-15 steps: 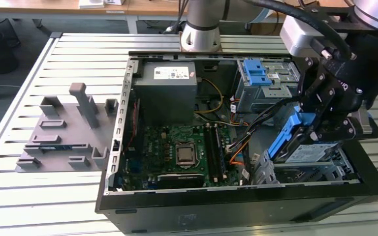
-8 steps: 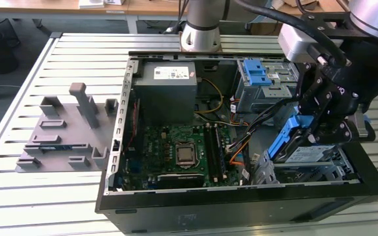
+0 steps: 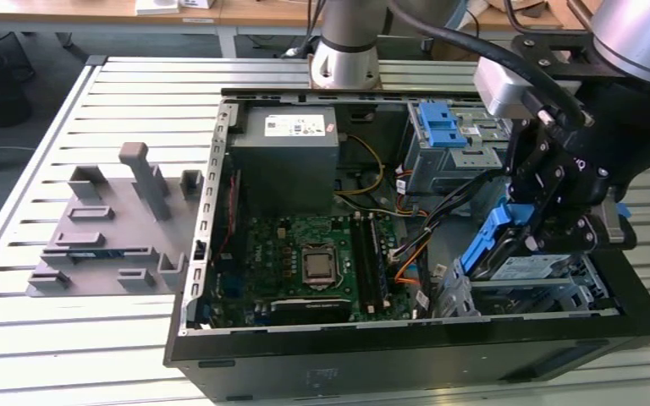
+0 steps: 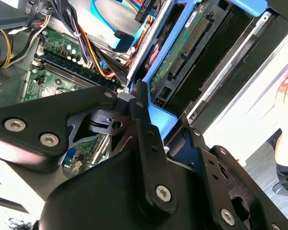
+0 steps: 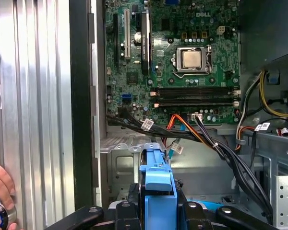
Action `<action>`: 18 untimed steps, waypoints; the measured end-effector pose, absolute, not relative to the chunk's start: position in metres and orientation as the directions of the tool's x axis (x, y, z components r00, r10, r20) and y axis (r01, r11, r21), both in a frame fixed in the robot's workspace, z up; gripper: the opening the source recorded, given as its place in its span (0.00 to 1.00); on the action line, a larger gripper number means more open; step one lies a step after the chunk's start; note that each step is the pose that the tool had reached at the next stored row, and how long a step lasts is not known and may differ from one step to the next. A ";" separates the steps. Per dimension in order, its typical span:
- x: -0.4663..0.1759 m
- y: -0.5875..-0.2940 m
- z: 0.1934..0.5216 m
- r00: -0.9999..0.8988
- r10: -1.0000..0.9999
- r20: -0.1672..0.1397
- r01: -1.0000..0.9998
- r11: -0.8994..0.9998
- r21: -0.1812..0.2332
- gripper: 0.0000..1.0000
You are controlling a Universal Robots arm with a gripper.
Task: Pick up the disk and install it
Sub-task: 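Insert the disk into the insertion slot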
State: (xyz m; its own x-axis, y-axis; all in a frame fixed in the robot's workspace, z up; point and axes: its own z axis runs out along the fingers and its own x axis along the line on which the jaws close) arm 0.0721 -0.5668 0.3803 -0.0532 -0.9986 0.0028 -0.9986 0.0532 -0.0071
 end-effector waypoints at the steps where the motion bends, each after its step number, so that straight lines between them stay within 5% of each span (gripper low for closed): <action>1: 0.072 -0.567 0.379 -0.053 -0.999 0.003 -0.999 0.053 -0.007 0.36; 18: 0.072 -0.567 0.363 -0.053 -0.999 0.003 -0.999 0.053 -0.007 0.36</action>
State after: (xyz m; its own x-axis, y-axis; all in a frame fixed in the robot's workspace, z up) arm 0.0721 -0.5669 0.3634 -0.0531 -0.9986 0.0029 -0.9986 0.0531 -0.0071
